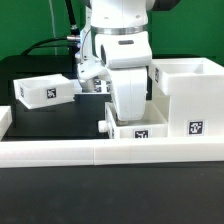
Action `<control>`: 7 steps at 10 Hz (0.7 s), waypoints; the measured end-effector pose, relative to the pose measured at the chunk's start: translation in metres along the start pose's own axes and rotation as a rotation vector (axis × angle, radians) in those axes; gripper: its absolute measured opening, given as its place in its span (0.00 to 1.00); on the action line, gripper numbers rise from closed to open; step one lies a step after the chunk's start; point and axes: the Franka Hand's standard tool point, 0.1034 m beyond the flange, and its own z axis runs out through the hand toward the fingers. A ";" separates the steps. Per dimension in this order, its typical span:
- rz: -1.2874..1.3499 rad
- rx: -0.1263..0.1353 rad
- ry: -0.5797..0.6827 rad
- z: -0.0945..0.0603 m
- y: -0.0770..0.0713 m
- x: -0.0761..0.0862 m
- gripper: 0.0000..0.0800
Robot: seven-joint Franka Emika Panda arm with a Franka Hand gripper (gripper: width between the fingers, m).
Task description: Assemble drawer
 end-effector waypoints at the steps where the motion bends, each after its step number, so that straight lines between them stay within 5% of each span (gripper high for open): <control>1: 0.000 -0.001 0.000 0.000 0.000 0.000 0.05; 7: 0.047 -0.004 0.004 0.001 0.000 0.004 0.05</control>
Offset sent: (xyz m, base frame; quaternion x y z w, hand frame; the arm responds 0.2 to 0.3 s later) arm 0.0029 0.0175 -0.0001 -0.0111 0.0120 0.0224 0.9996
